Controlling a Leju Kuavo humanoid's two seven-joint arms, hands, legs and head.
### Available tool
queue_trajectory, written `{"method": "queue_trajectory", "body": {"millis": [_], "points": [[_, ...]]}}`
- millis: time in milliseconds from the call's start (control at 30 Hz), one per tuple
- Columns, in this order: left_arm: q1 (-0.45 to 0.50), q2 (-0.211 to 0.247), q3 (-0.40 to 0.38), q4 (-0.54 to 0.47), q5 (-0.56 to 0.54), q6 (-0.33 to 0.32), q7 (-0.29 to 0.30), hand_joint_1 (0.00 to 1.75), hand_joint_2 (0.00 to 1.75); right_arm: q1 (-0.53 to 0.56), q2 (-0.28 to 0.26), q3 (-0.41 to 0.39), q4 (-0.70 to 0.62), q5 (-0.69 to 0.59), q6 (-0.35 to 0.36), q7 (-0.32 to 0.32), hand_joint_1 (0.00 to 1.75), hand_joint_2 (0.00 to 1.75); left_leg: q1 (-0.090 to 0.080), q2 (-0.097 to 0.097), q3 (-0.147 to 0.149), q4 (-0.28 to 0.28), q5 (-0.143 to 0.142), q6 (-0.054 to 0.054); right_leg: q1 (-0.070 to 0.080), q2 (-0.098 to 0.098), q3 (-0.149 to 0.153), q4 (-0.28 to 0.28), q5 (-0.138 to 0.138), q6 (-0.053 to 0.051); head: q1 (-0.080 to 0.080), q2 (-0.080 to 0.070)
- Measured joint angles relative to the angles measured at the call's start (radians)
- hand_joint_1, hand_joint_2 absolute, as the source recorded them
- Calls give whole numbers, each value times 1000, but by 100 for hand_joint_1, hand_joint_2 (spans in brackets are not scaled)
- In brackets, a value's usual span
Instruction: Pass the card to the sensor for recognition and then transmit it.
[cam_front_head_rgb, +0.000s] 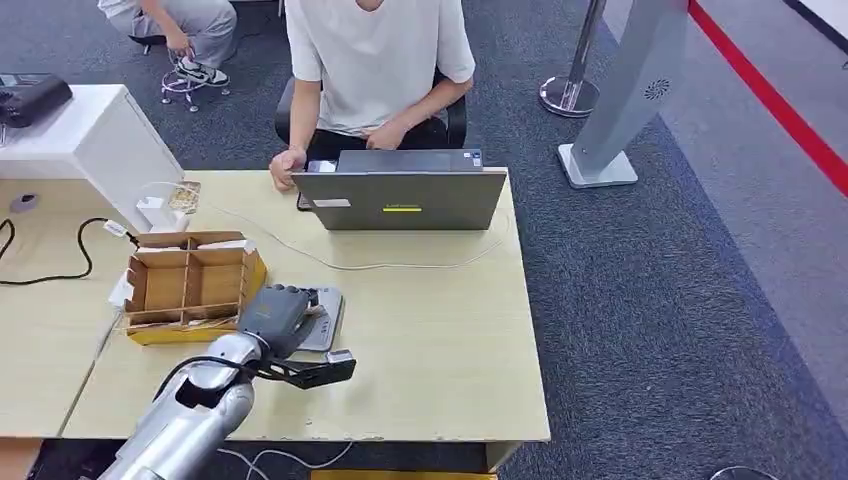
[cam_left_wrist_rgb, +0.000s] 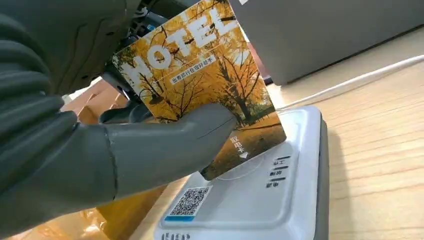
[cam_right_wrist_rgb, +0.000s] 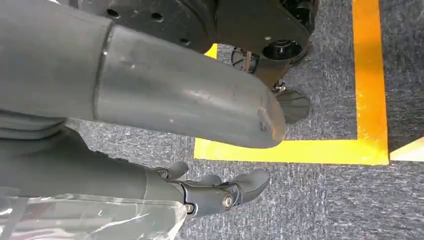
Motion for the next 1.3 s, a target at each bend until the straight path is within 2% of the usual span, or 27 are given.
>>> {"method": "queue_trajectory", "body": {"millis": [233, 300, 333, 367, 467, 500, 533, 633, 833, 900, 967, 1100, 1300], "points": [[-20, 5, -21, 16, 9, -9, 12, 175, 175, 0, 1, -13, 0, 2, 0, 0, 0, 0, 0, 0, 0, 0, 0, 0, 0, 0, 0, 0, 0, 0, 0, 0], [-23, 4, -21, 16, 12, 24, 21, 175, 175, 0, 2, -16, 0, 4, 0, -1, 0, 0, 0, 0, 0, 0, 0, 0, 0, 0, 0, 0, 0, 0, 0, 0], [-22, 2, -21, 16, 8, 75, 24, 175, 175, 0, 2, -18, 0, 4, 0, -5, 0, 0, 0, 0, 1, 0, 0, 0, 0, 0, 0, 0, 1, 0, 0, 0], [-20, -6, -21, 10, -5, 154, 28, 175, 175, 1, 2, -20, 0, 6, 0, -9, 0, 0, 0, 0, 0, 0, 1, 0, 0, 0, 0, 0, 1, 0, 0, 0], [-15, -22, -9, -69, -108, 502, 36, 175, 175, 0, 3, -23, 0, 26, 0, -12, 0, 0, 0, -2, -1, 0, 1, 0, 0, -2, 0, 0, 1, 0, 0, 0], [-16, -23, 0, -97, -132, 555, 36, 175, 175, -2, 3, -23, 0, 31, 0, -11, 0, 0, 0, -3, -1, 0, 1, 0, 0, -2, 0, 0, 0, 0, 0, 0], [-19, -26, 8, -119, -138, 578, 34, 175, 175, -5, 4, -23, 0, 35, 0, -8, 0, 0, 0, -3, -1, 0, 1, 0, 0, -2, 0, 0, 0, 0, 0, 0], [-21, -26, 31, -161, -137, 557, 29, 175, 175, -7, 6, -23, 0, 38, 0, -6, 0, 0, 0, -1, -1, 0, 0, 0, 0, 0, 0, 0, 1, 0, 0, 0], [-74, -34, 86, -172, -195, 595, 13, 175, 175, -15, 9, -22, 0, 69, 7, 12, 0, 0, 0, -2, -1, 0, 1, 0, 0, -2, -1, 0, 1, 0, 0, 0], [-142, -39, 101, -113, -230, 598, 33, 175, 175, -18, 10, -21, 0, 83, 15, 23, 0, 0, 0, -2, -1, 0, 2, -1, 0, -2, 0, 0, 1, 0, 0, 0], [-208, -42, 119, -14, -257, 610, 56, 175, 175, -24, 11, -20, 0, 95, 18, 32, 0, 0, 0, -2, -1, 0, 3, -2, 0, -2, -1, 0, 3, -2, 0, 0], [-358, -51, 158, 233, -259, 653, 74, 175, 175, -31, 14, -19, 0, 111, 26, 45, 0, 0, 0, -2, -1, 0, 5, -1, 0, -1, -1, 1, 4, -2, 0, 0], [-436, -60, 182, 414, -242, 675, 69, 175, 175, -31, 19, -18, 0, 116, 29, 50, 0, 0, 0, -2, -1, 0, 5, -1, 0, -1, -1, 1, 3, -2, -1, 0]]}}
